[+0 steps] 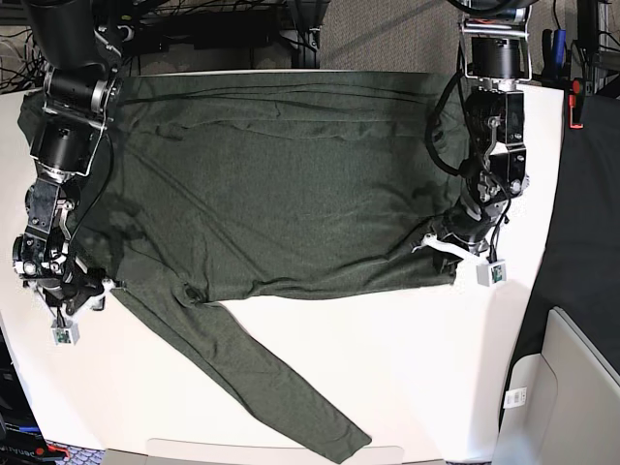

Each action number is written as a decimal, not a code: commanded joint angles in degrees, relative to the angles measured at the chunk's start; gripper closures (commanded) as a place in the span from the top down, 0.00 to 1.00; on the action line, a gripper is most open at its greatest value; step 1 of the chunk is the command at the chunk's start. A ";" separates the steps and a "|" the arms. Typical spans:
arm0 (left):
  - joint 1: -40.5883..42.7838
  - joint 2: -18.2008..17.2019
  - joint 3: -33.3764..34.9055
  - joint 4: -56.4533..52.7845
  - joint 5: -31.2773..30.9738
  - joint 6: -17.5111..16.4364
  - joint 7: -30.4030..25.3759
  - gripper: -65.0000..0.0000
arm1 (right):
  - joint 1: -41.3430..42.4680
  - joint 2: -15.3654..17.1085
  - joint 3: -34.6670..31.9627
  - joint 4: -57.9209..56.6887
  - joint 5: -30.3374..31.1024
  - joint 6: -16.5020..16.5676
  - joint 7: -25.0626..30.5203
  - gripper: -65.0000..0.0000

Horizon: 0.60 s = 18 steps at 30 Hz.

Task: Fold the T-shirt properly
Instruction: 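Move both grippers to the shirt's hem corners and grasp them, then lift the hem with both grippers and fold it onto the shoulder edge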

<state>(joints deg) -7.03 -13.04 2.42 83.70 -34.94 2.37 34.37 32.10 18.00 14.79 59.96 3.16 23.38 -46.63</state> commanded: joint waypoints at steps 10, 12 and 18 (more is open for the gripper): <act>-0.93 -0.46 -0.26 1.71 -0.36 -0.31 -1.01 0.00 | 3.38 1.21 0.11 -5.77 0.14 -0.04 6.59 0.58; -0.93 -0.46 -0.26 1.71 -0.36 -0.31 -0.48 0.00 | 3.64 1.21 0.11 -8.05 0.14 -0.04 7.73 0.58; -0.93 -0.46 -0.26 1.71 -0.36 -0.31 0.66 0.00 | 3.64 1.12 0.11 -13.06 0.14 -0.04 10.90 0.58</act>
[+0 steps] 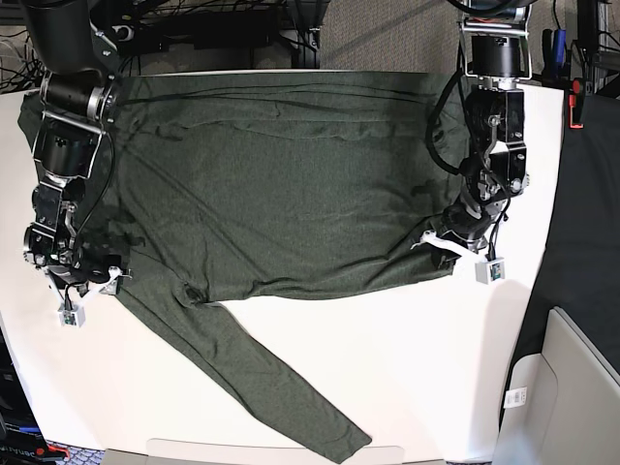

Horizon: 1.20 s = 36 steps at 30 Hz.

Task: Fold the T-shirt properly
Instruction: 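Lift the hem with both grippers and fold it onto the shoulder edge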

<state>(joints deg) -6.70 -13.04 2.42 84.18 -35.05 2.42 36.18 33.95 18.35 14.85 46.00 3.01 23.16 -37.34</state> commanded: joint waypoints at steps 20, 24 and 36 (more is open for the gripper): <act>-1.26 -0.46 -0.44 2.37 -0.34 -0.44 -1.15 0.00 | -0.42 2.00 0.49 7.85 7.50 6.16 -6.75 0.01; -0.11 -0.46 -2.55 5.00 -0.34 -0.44 -0.98 0.00 | -3.23 2.53 0.49 13.83 10.23 6.69 -9.82 0.01; 8.94 -0.46 -4.66 15.29 -0.25 -0.44 -0.98 0.00 | -18.35 7.63 6.12 35.45 28.86 6.69 -18.26 0.01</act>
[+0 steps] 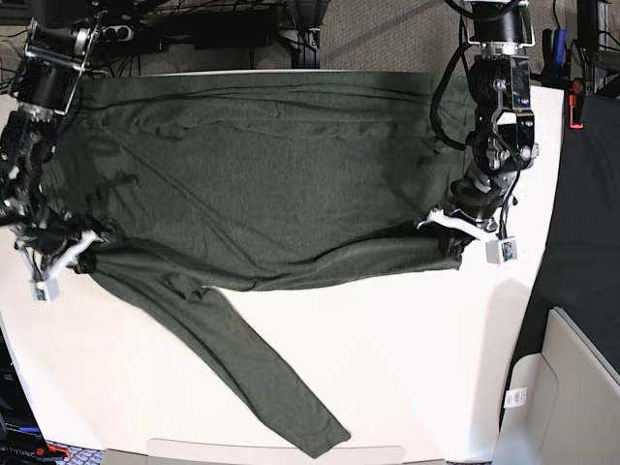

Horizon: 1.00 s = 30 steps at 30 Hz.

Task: Fold the T-shirt properly
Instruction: 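Lift the hem with both grippers and fold it onto the shoulder edge, then release the hem and move the right gripper to the hanging sleeve cuff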

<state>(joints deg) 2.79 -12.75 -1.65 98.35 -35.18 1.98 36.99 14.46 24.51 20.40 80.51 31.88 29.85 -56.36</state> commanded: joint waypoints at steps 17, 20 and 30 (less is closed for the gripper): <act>12.82 -0.74 -5.16 14.05 -0.21 0.00 -1.78 0.00 | -16.44 5.60 15.77 12.63 15.02 0.00 -3.03 0.01; 14.05 -0.74 -6.04 15.11 -0.21 0.00 -1.78 0.00 | -19.95 5.69 18.76 14.74 17.48 0.00 -3.03 0.01; 19.06 -0.74 -6.75 18.27 -0.21 0.00 -1.78 0.00 | -28.74 5.77 25.18 20.81 21.97 0.00 -3.11 0.01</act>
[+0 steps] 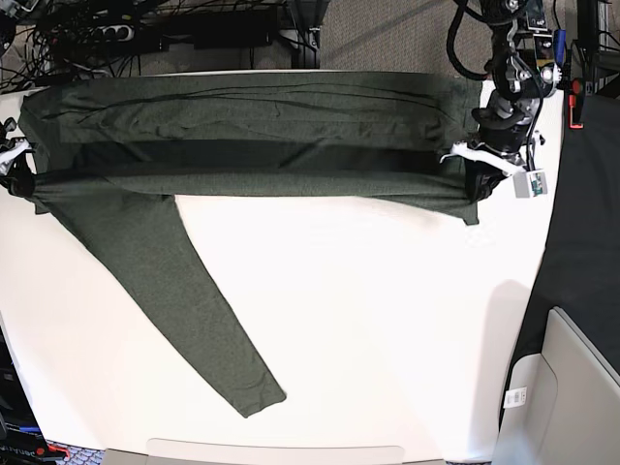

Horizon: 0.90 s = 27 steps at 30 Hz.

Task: Fold the T-shirt properly
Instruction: 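Release the hem and move the right gripper to the hanging sleeve cuff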

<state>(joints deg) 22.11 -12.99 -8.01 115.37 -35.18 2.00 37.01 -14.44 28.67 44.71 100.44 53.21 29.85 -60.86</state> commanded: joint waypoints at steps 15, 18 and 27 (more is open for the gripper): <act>4.05 -0.15 0.14 -1.66 -0.03 -0.11 -1.54 0.00 | -1.43 -0.31 0.79 0.61 -2.35 -0.35 1.65 0.01; 3.69 -0.15 0.14 -2.01 -0.03 0.15 3.82 0.01 | 0.59 -1.37 0.79 0.79 -5.17 -0.35 1.74 0.01; 0.27 -0.24 -0.30 -1.92 0.23 0.51 12.61 0.18 | 9.03 -5.06 -2.20 0.52 -8.07 -0.44 1.74 0.01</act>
<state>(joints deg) 22.39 -12.69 -7.94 112.53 -34.87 2.63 50.09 -6.00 22.33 42.09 100.01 44.71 29.30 -60.66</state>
